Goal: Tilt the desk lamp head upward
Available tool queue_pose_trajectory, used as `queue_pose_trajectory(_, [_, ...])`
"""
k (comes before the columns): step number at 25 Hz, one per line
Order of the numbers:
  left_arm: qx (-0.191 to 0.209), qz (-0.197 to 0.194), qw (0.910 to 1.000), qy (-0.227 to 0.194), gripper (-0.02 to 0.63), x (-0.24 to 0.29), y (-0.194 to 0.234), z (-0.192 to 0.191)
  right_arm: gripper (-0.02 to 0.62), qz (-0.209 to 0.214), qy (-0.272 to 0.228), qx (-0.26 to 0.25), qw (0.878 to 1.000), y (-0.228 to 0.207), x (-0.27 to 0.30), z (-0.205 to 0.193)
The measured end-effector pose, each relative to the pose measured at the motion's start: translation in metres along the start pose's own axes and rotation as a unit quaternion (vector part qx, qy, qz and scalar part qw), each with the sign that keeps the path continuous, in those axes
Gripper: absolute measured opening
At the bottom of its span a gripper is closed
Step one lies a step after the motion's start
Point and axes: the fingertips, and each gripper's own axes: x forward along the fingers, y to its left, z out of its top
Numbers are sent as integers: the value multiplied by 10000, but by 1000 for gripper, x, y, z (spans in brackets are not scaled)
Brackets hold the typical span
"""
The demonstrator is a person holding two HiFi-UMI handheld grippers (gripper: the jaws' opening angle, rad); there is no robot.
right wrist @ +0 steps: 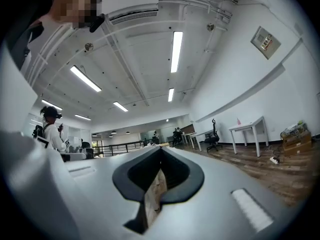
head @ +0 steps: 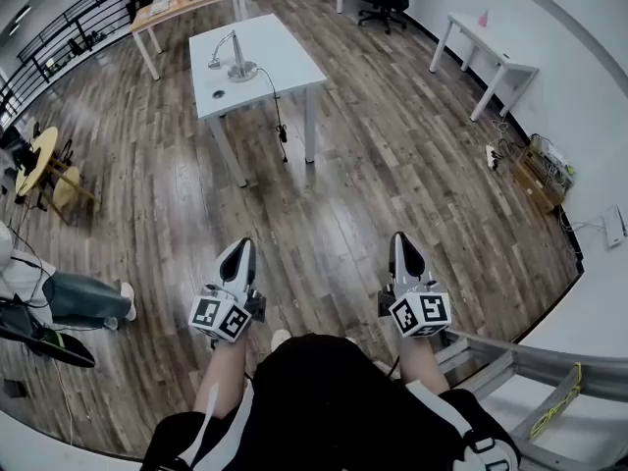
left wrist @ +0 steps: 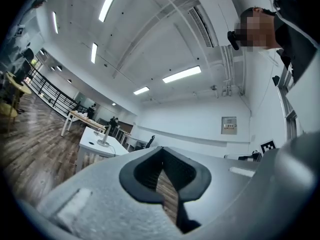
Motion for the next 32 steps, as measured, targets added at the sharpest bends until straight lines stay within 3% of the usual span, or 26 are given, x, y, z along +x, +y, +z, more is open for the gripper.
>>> queue_pose_trajectory(8, [165, 622, 9977, -229, -2, -26, 29, 21, 5, 719, 87, 148, 9973, 37, 51, -6])
queue_pose_trajectory(19, [-14, 1573, 9869, -363, -2, -78, 68, 35, 5, 1336, 329, 361, 9898, 75, 85, -25])
queue_pose_trajectory(32, [111, 1835, 9818, -476, -2, -105, 94, 40, 5, 1721, 547, 226, 9833, 116, 108, -39])
